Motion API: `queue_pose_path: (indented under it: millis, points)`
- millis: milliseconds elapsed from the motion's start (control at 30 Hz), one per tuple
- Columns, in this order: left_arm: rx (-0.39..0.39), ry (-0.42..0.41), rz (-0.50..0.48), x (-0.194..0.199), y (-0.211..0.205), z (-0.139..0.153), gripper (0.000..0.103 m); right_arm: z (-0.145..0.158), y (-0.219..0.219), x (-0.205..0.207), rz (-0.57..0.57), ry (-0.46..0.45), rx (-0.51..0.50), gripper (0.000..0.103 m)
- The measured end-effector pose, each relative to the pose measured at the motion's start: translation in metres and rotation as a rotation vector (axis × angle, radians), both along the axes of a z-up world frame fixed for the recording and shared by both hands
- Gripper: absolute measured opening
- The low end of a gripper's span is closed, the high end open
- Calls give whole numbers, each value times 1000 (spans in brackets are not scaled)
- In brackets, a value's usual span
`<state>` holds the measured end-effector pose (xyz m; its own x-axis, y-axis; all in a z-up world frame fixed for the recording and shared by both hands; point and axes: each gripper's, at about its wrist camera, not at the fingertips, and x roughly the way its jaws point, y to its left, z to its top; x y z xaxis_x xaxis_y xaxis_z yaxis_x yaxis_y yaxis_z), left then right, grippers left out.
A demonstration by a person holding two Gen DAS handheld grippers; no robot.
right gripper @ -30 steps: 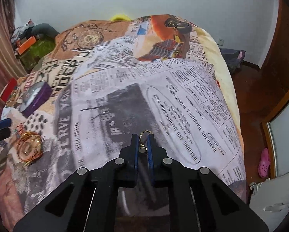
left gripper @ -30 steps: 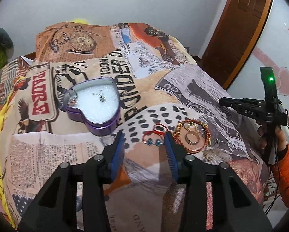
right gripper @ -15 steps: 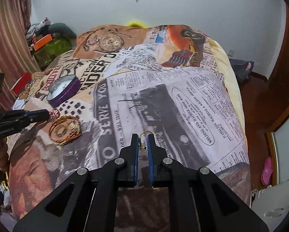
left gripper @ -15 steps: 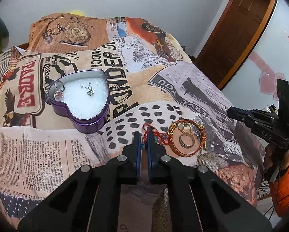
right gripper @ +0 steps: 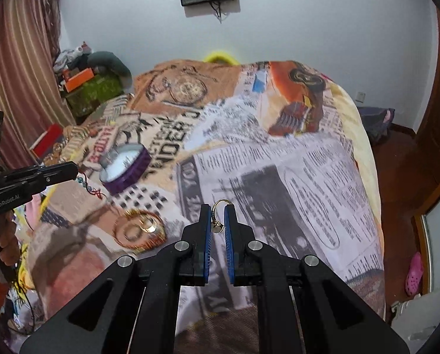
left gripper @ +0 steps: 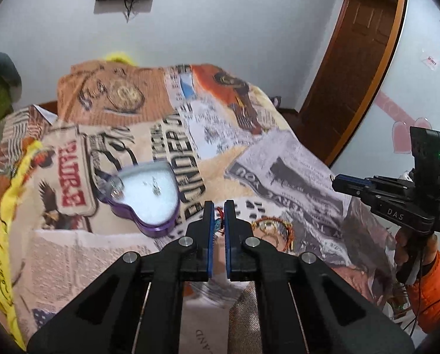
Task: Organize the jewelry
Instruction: 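Drop the gold ring in the tin while the left tool drops the red bracelet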
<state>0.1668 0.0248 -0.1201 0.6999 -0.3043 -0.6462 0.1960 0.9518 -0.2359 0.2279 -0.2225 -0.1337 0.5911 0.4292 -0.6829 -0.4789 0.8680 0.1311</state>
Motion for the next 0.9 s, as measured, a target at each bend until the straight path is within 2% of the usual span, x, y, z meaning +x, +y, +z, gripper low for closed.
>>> queue_pose_path:
  millis: [200, 467, 900]
  points:
    - [22, -53, 27, -4, 12, 19, 4, 20, 21, -3, 37, -45, 37, 8]
    - [71, -99, 48, -4, 19, 31, 4, 36, 63, -5, 110, -83, 72, 8]
    - [88, -102, 78, 19, 43, 26, 4, 31, 126, 15, 212, -56, 67, 8]
